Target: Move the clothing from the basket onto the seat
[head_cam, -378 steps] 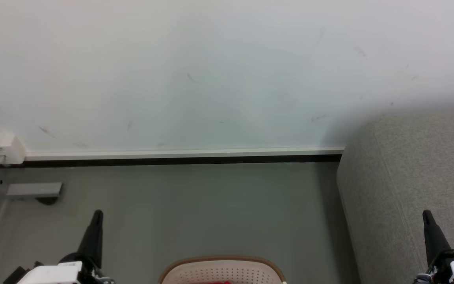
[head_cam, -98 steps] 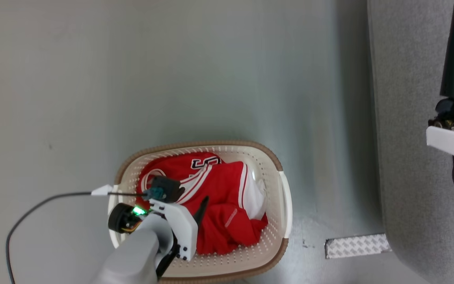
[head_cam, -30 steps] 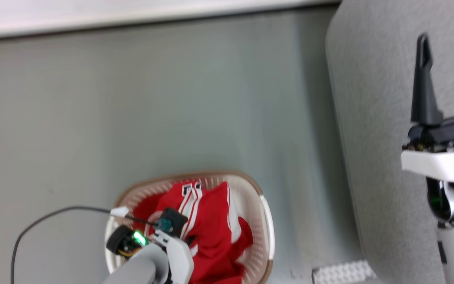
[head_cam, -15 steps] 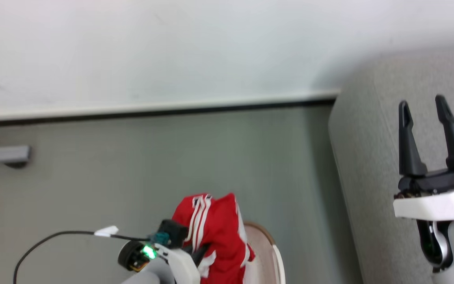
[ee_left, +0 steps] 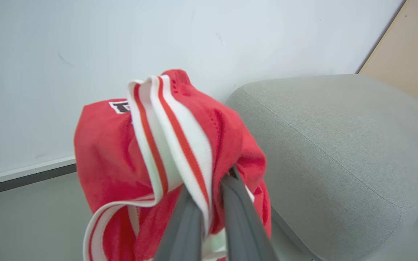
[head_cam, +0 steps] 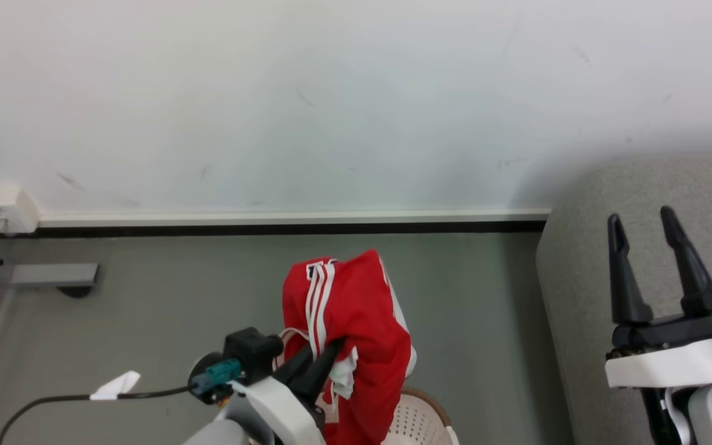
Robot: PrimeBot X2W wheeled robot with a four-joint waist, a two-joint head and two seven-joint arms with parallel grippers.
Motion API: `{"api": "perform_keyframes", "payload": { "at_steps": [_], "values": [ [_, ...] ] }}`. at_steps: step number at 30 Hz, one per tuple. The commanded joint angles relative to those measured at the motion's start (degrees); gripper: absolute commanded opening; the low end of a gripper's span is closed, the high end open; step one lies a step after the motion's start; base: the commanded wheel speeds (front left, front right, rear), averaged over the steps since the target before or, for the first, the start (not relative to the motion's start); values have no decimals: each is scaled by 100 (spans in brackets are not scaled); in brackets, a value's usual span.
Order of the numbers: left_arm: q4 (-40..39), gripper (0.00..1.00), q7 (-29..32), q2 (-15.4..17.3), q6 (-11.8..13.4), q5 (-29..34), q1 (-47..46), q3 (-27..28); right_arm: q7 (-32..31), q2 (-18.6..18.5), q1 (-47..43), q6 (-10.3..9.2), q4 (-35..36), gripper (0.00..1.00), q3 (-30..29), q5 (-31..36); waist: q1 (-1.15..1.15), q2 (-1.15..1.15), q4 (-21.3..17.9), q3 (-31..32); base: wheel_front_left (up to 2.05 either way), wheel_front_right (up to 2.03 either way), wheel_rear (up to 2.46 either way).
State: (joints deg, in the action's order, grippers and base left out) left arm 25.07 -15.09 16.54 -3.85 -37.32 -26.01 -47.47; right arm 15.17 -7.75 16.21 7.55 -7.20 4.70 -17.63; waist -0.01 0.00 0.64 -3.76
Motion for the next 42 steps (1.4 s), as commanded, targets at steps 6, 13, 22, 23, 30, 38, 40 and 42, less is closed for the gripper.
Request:
{"api": "perform_keyframes", "payload": {
  "at_steps": [6,13,22,23,30,38,40,42],
  "values": [
    [-1043,0,-9,243,258,214,151,386,-4,87,-272,-12,-77,100,167,-86,1,0,-1,214,0,0,0],
    [-1732,0,17,410,500,234,6,605,-4,153,-322,-12,-93,100,451,-143,1,0,-66,211,0,0,0],
    [-2127,0,32,583,681,180,14,792,-4,237,-257,-12,-7,100,834,-261,1,0,-161,85,0,0,0],
    [-2134,0,32,592,690,170,30,803,-4,232,-265,-12,2,100,879,-273,1,0,-166,75,0,0,0],
    [-2128,0,27,580,757,86,161,820,-4,179,-368,-12,48,100,1634,-559,1,0,-159,27,0,0,0],
    [-2047,0,15,477,691,75,71,768,-4,48,-498,-11,-185,100,2953,-903,1,0,-31,46,0,0,0],
    [-2038,0,14,454,680,82,37,748,-4,63,-501,-11,-314,100,3240,-963,1,0,6,59,0,0,0],
    [-2045,0,15,413,657,94,3,714,-4,83,-493,-12,-473,100,3491,-1019,1,0,61,76,0,0,0]
  ]
}}
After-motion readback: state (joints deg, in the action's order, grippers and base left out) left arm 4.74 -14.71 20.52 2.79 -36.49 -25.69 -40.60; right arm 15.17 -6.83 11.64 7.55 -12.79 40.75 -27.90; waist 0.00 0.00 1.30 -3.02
